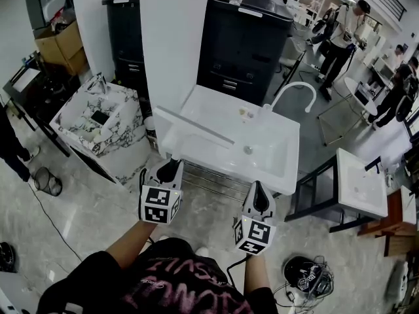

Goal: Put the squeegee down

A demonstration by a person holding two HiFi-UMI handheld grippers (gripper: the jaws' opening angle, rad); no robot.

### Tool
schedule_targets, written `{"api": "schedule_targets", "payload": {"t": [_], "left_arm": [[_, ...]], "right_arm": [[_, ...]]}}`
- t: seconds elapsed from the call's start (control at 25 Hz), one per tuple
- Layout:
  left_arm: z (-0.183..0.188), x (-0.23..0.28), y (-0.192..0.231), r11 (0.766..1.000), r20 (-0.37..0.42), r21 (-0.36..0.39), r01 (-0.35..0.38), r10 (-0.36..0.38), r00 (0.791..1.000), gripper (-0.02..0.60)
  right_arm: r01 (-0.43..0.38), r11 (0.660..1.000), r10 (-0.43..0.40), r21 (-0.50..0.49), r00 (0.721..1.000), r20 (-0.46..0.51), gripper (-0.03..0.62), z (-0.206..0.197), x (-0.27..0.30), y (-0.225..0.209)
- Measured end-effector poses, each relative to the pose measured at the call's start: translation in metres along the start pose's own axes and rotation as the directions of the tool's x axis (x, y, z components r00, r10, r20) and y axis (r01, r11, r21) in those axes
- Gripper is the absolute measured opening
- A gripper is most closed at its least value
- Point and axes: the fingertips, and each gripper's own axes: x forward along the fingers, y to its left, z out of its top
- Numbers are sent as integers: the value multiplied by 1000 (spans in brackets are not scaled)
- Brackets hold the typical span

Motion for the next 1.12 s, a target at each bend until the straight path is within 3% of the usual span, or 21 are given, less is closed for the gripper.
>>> {"api": "schedule_targets", "payload": {"t": [1.12], "left_arm": [[4,10,-72,996,12,44,-76,75,997,52]], "right_arm": [[-55,998,55,29,998,10,20,-26,-21,-79]]}}
